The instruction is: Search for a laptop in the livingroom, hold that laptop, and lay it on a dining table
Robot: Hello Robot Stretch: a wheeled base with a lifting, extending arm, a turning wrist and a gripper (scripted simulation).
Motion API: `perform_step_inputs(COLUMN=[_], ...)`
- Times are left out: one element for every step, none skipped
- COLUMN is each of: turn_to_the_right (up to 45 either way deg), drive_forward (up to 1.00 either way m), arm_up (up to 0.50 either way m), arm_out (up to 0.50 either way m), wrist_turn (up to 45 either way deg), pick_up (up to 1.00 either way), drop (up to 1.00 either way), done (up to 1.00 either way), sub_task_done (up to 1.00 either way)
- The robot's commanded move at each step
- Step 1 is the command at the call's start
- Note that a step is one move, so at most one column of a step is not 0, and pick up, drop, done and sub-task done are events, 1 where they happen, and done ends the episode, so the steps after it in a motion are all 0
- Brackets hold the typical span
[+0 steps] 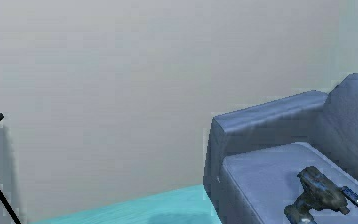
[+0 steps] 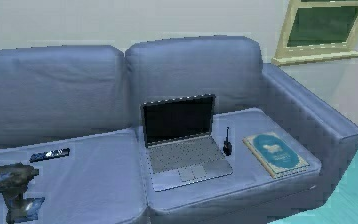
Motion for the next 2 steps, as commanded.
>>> perform_step_inputs(turn_to_the_right=[0.0,0.0], drive_forward=[0.0,0.0], arm_up=[0.0,0.0], arm_out=[0.34,0.0], wrist_turn=[0.0,45.0], pick_up=[0.0,0.0], drop=[0.0,0.0], done=[0.0,0.0], sub_task_done=[0.0,0.0])
